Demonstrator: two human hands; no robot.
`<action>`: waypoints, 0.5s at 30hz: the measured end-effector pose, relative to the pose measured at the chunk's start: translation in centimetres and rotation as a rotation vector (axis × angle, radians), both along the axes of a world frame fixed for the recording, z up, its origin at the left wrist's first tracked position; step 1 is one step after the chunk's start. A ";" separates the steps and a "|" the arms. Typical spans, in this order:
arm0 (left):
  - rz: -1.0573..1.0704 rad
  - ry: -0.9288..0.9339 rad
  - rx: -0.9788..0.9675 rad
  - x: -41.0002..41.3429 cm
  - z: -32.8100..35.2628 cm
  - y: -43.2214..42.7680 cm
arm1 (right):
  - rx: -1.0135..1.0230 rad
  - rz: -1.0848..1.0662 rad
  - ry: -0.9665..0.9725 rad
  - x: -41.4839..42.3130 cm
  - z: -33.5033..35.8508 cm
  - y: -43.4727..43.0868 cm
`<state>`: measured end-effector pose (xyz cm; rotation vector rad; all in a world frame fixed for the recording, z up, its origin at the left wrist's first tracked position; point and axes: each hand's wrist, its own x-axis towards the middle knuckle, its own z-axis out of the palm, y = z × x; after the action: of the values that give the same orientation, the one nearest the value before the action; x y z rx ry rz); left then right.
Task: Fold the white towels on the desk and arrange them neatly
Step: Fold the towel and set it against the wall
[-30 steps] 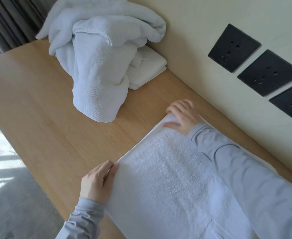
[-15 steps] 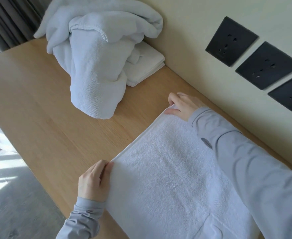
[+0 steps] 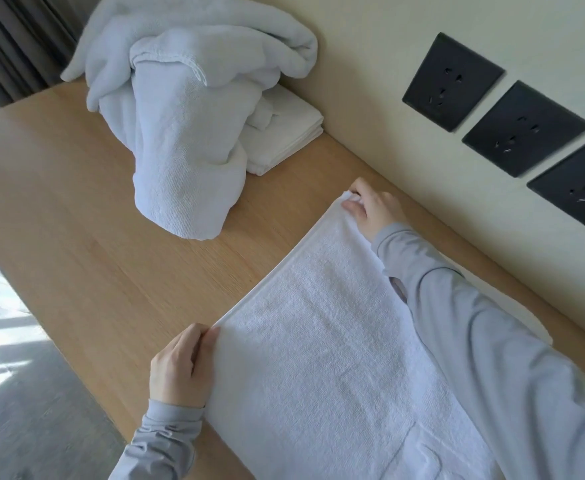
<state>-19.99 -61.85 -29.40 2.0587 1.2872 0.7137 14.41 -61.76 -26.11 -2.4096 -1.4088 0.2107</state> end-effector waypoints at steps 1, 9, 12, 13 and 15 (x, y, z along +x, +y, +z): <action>0.013 -0.004 -0.017 -0.1 0.0 0.0 | -0.006 0.009 -0.011 0.0 -0.1 0.1; 0.212 0.142 0.037 0.6 2.5 -1.6 | 0.125 -0.201 -0.288 -2.4 0.8 -1.1; -0.062 0.290 0.278 3.2 3.2 -5.9 | 0.383 0.159 -0.131 -7.9 1.3 -3.1; -0.155 0.339 0.256 4.0 3.4 -7.4 | 0.350 0.369 -0.073 -10.3 0.6 -4.5; -0.210 0.451 0.123 4.4 3.1 -8.7 | 0.126 0.735 -0.112 -13.4 -0.8 -7.1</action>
<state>-15.55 -70.56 -26.31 2.5064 1.2532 0.2435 0.99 -68.89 -26.92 -1.7292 -2.2305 0.1528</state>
